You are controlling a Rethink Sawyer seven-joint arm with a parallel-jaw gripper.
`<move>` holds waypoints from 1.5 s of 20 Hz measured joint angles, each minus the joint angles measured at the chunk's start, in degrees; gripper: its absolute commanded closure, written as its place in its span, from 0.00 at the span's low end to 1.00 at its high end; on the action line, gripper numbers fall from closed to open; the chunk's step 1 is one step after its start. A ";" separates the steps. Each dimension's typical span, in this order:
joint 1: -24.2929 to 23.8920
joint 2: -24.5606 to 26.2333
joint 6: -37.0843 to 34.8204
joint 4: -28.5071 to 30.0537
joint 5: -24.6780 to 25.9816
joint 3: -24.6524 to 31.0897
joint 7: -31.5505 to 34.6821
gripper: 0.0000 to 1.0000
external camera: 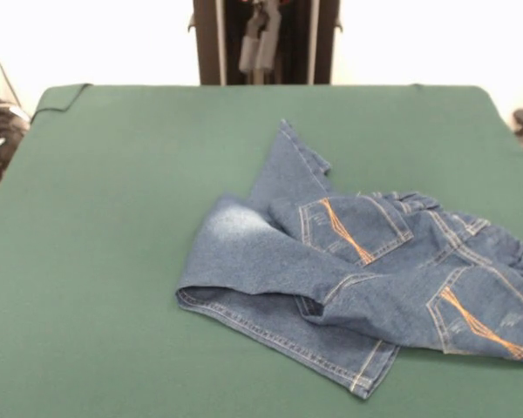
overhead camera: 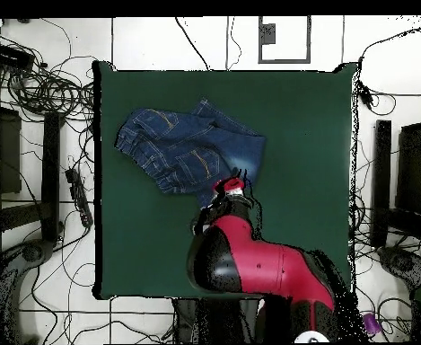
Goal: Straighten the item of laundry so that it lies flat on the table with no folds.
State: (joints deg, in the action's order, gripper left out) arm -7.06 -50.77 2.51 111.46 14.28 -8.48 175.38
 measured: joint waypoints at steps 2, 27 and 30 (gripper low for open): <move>0.07 0.65 0.09 0.65 1.36 0.73 0.00 0.00; -12.33 6.94 -11.58 3.03 11.95 16.69 -1.43 0.00; -17.66 2.55 -18.11 4.71 14.73 23.27 -6.57 0.00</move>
State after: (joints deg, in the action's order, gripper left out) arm -24.72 -48.22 -15.60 116.17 29.01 14.79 168.81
